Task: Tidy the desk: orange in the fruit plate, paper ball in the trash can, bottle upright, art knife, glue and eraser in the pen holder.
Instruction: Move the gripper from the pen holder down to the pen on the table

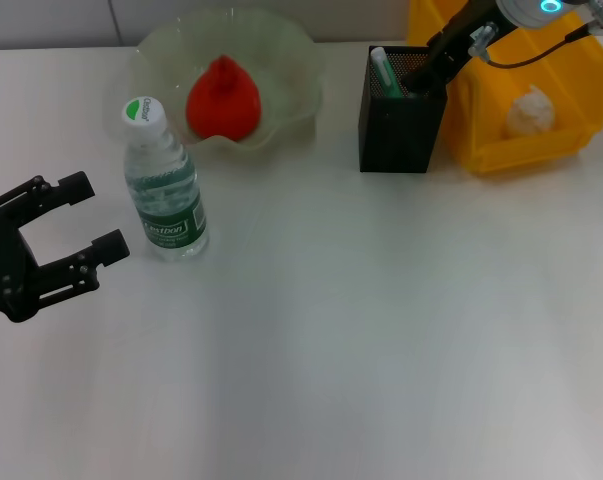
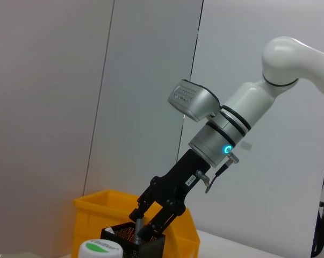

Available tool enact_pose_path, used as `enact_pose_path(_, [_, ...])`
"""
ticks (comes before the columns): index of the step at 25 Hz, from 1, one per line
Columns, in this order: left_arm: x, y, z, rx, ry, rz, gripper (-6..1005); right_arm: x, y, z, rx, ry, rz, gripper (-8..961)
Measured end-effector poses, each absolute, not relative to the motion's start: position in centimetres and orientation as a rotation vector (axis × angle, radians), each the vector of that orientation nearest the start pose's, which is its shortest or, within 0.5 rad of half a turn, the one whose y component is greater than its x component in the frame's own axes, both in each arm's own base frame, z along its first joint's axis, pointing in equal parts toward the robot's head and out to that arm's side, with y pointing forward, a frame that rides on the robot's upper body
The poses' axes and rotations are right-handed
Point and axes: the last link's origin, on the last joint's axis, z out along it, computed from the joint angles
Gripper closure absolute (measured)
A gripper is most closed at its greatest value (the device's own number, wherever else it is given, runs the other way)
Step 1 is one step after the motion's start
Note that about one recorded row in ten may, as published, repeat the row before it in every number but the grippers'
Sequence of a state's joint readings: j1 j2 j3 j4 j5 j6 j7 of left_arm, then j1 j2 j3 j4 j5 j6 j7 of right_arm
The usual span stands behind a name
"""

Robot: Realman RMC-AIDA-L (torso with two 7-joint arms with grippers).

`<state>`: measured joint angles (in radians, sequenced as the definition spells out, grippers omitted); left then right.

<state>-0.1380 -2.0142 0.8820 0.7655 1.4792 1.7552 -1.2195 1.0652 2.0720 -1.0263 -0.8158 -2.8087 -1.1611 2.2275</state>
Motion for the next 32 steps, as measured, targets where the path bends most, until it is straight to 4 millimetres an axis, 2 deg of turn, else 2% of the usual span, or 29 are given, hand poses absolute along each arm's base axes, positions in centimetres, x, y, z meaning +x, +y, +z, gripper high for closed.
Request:
enact_pose_path(2, [-30.34, 23.90, 5.79, -2.471, -0.482, -1.039, 212, 12.89, 47.09, 0.28, -2.495, 0.484, -0.401, 347])
enact_pose_path(7, [-30.32, 23.98, 5.84, -2.473, -0.479, -1.037, 213, 13.11, 47.03, 0.27, -2.494, 0.504, -0.397, 521])
enact_pose_path(15, [-30.19, 24.18, 5.90, -2.477, -0.470, -1.037, 214, 13.74, 46.89, 0.31, -2.487, 0.525, -0.391, 660])
enact_pose_path(26, [-30.11, 24.40, 5.87, -2.475, -0.468, -1.035, 217, 13.83, 46.76, 0.16, -2.491, 0.527, -0.396, 663])
enact_pose_path(32, [-30.10, 24.53, 5.90, -2.474, -0.466, -1.031, 218, 13.43, 46.83, 0.68, -2.481, 0.531, -0.379, 708])
